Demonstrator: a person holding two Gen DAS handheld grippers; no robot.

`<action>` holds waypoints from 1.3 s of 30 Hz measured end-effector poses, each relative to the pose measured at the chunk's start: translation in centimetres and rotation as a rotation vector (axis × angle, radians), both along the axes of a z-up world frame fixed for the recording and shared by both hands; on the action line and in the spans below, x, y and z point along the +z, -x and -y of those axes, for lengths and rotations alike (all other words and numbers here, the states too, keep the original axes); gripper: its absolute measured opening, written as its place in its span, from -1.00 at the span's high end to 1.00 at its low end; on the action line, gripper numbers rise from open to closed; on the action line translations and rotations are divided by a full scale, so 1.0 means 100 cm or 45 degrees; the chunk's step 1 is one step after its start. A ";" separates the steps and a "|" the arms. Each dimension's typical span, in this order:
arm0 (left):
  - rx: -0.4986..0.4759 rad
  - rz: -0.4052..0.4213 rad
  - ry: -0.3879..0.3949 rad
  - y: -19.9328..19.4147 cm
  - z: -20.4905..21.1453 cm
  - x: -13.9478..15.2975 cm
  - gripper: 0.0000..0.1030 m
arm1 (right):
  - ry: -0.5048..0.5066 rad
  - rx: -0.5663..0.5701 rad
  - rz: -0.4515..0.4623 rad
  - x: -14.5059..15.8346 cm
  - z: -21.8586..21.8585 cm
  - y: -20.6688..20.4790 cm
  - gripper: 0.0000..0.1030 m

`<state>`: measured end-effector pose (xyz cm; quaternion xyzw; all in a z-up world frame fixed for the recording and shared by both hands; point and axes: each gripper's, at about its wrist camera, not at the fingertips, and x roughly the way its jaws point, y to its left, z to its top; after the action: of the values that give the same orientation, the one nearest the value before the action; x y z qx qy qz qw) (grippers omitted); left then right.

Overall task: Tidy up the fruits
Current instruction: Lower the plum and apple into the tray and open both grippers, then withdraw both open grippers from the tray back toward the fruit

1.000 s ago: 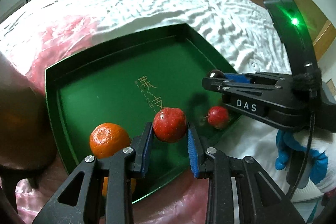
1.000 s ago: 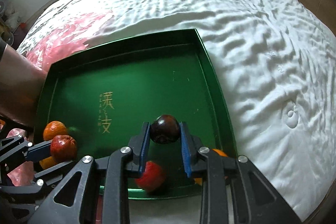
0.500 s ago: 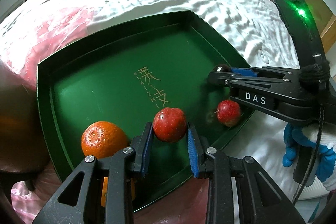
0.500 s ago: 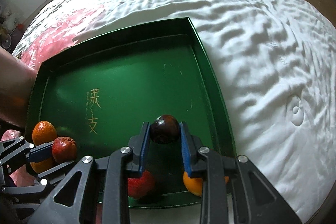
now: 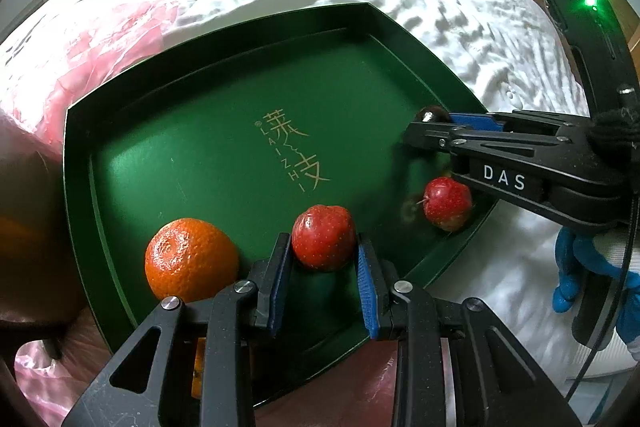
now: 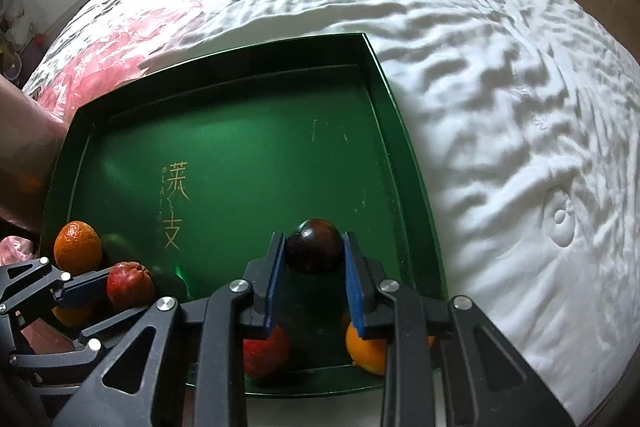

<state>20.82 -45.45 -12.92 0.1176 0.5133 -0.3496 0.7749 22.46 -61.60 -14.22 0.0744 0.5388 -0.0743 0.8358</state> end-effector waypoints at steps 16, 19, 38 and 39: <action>0.019 0.026 0.021 0.003 -0.005 0.013 0.26 | 0.019 -0.006 0.011 0.005 -0.001 0.000 -0.61; 0.019 0.041 0.029 0.004 -0.007 0.019 0.25 | 0.032 -0.005 0.026 0.011 -0.003 0.002 -0.81; -0.017 0.170 0.088 0.040 -0.043 0.057 0.05 | 0.068 -0.013 0.146 0.061 -0.038 0.036 -1.00; -0.020 0.172 0.090 0.043 -0.046 0.058 0.05 | 0.073 -0.012 0.149 0.063 -0.041 0.040 -1.00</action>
<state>16.48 -40.84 -7.12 0.1175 0.4462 -0.3650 0.8086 18.50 -57.48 -7.89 0.0574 0.4863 -0.0891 0.8673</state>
